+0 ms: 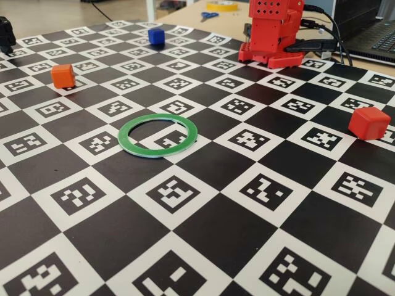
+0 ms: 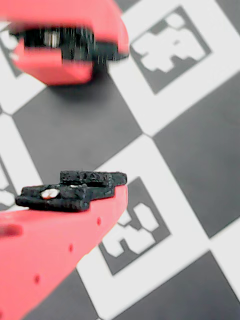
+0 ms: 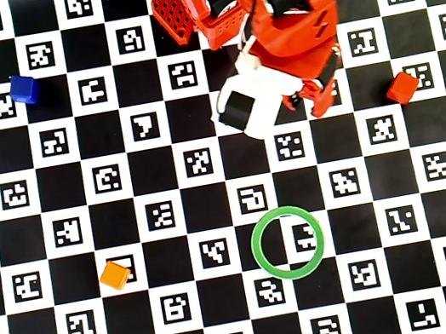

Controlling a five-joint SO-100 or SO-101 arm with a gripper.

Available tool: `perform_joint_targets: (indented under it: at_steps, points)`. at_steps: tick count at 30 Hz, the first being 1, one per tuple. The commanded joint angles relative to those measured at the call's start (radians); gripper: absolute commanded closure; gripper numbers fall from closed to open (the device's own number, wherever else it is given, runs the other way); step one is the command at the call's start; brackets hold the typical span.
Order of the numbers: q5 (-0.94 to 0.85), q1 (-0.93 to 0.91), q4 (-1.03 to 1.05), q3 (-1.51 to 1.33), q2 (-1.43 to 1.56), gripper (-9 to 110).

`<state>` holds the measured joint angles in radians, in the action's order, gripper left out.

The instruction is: Grab the red cube then put it in the green circle then put the blue cube on top and finally the orange cube on top

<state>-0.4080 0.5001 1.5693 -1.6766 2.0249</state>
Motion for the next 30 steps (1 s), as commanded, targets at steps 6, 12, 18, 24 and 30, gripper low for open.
perform_joint_targets:
  at_steps: [6,12,18,24,30]
  points:
    - [0.322,0.212,0.121,0.296,-0.140,63]
    - [0.523,0.336,0.109,0.417,-0.299,61]
    - [0.581,0.345,0.092,0.460,-0.491,59]
    - [0.629,0.390,0.075,0.479,-0.618,58]
    - [0.652,0.453,0.043,0.500,-0.707,58]
